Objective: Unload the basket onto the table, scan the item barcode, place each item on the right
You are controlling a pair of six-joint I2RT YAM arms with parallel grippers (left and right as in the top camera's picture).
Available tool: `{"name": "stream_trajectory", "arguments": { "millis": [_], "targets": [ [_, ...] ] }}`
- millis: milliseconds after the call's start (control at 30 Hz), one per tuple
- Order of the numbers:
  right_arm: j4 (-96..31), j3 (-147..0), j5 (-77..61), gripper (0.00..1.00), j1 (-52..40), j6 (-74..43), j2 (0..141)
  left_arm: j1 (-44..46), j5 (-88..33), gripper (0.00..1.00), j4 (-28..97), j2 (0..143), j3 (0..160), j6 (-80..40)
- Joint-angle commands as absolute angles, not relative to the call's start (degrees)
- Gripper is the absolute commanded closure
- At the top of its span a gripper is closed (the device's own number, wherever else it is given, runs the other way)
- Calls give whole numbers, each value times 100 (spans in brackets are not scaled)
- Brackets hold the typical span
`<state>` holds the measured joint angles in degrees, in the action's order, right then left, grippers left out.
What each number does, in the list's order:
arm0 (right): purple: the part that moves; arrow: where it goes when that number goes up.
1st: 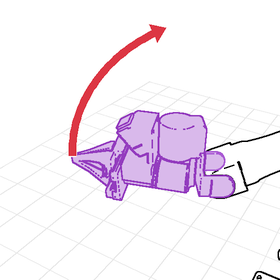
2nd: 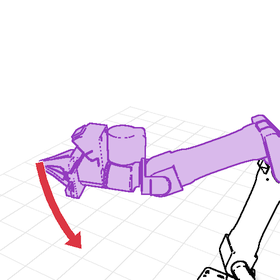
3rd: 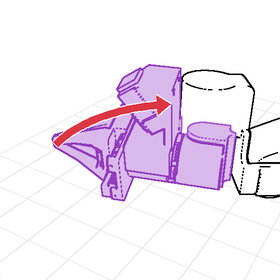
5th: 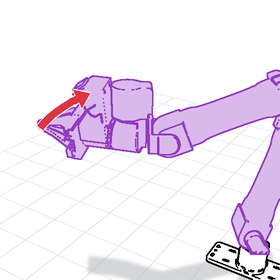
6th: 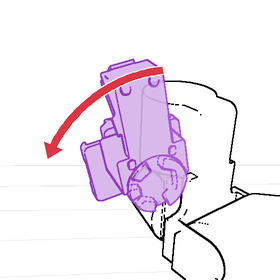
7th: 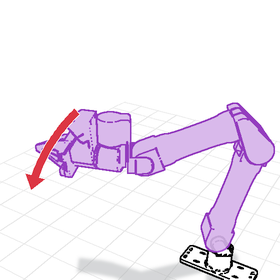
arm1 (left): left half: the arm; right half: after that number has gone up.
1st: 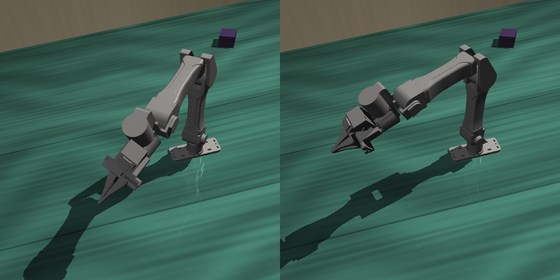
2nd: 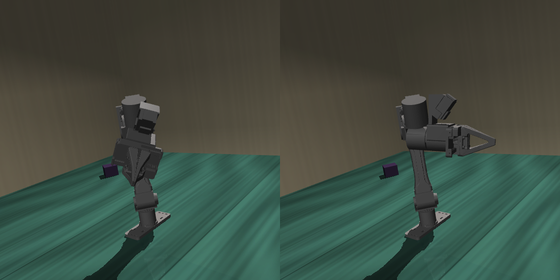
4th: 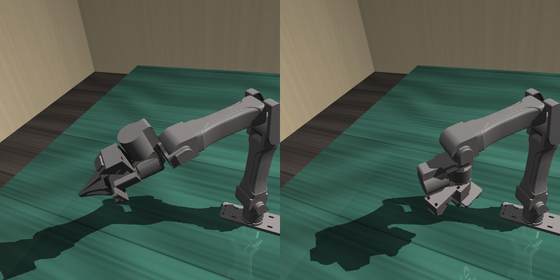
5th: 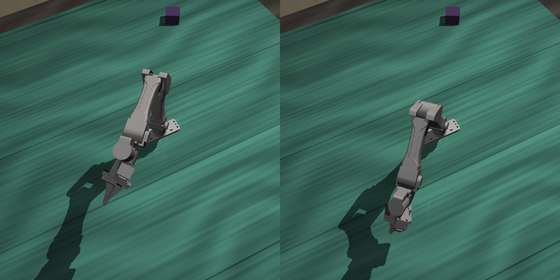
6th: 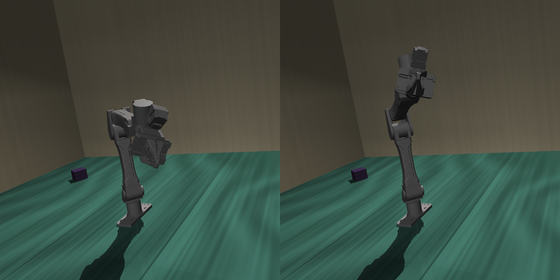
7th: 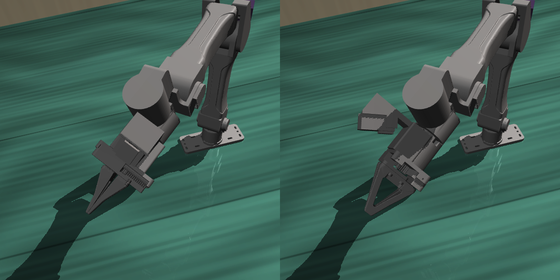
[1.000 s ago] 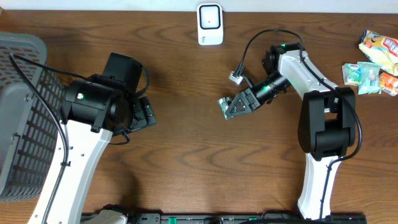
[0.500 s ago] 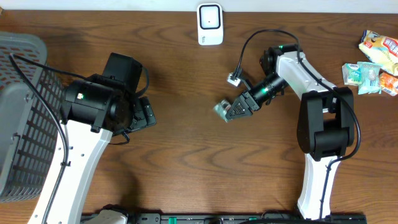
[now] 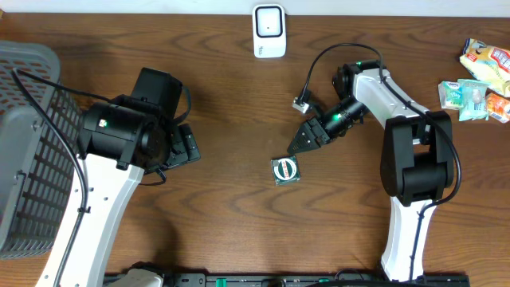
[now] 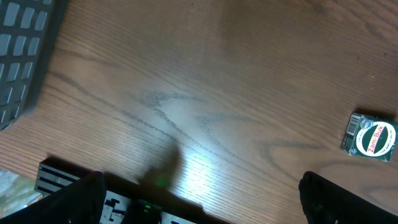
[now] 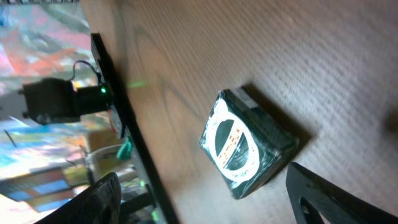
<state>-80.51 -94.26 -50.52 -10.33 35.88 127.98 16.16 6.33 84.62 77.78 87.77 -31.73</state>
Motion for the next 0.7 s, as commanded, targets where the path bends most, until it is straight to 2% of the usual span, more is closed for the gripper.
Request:
{"name": "stream_trajectory", "arguments": {
  "millis": [0,33,100,267,433,667],
  "targets": [
    [-8165,-9408,-5063,16,-1173,2720,12853,1592,648,2,8479,7747,8803,-3225],
    [-8228,-9408,-5011,13,-1214,2609,12853,1592,648,2,8479,7747,8803,-3225],
    [-8298,-9406,-4821,1,-1313,2403,12853,1592,648,2,8479,7747,8803,-3225],
    [-8097,-9406,-3533,1,-1717,1146,12853,1592,648,2,8479,7747,8803,-3225],
    [-7885,-9406,-1170,1,-2233,-1367,12853,1592,648,3,8479,7747,8803,-3225],
    [-7758,-9404,-998,1,-2751,-1584,12853,1592,648,2,8479,7747,8803,-3225]
  ]
}}
